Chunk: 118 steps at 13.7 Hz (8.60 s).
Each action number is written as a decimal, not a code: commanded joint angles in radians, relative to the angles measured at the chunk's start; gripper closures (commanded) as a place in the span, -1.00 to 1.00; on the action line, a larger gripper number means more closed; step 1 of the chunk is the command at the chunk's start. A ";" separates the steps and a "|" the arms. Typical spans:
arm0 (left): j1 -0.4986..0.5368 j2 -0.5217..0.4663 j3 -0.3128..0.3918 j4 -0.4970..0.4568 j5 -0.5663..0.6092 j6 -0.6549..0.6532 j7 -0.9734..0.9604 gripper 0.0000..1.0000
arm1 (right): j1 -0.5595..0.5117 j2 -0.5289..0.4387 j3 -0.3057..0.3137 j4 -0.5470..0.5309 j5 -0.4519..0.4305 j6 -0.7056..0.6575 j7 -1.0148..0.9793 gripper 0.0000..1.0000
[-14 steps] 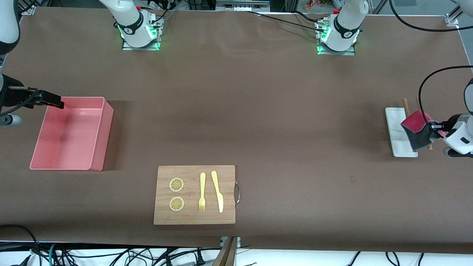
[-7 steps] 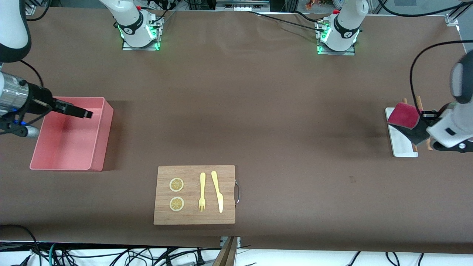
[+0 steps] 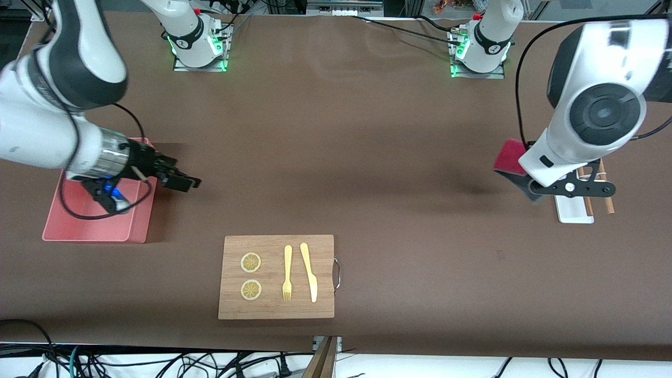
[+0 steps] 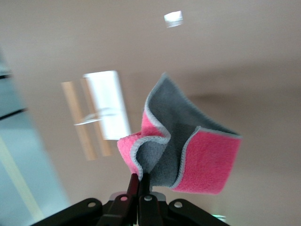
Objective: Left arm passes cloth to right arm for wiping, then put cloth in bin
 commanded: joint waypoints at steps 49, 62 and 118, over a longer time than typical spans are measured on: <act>-0.334 0.211 -0.035 0.018 -0.766 0.837 -0.436 1.00 | 0.164 0.257 0.222 -0.049 0.041 0.583 0.684 0.92; -0.333 0.210 -0.035 0.020 -0.764 0.837 -0.444 1.00 | 0.123 0.230 0.242 -0.013 0.040 0.443 0.592 1.00; 0.180 -0.296 -0.091 -0.315 -0.191 0.336 0.067 -1.00 | 0.248 0.382 0.096 -0.057 -0.371 0.415 0.328 1.00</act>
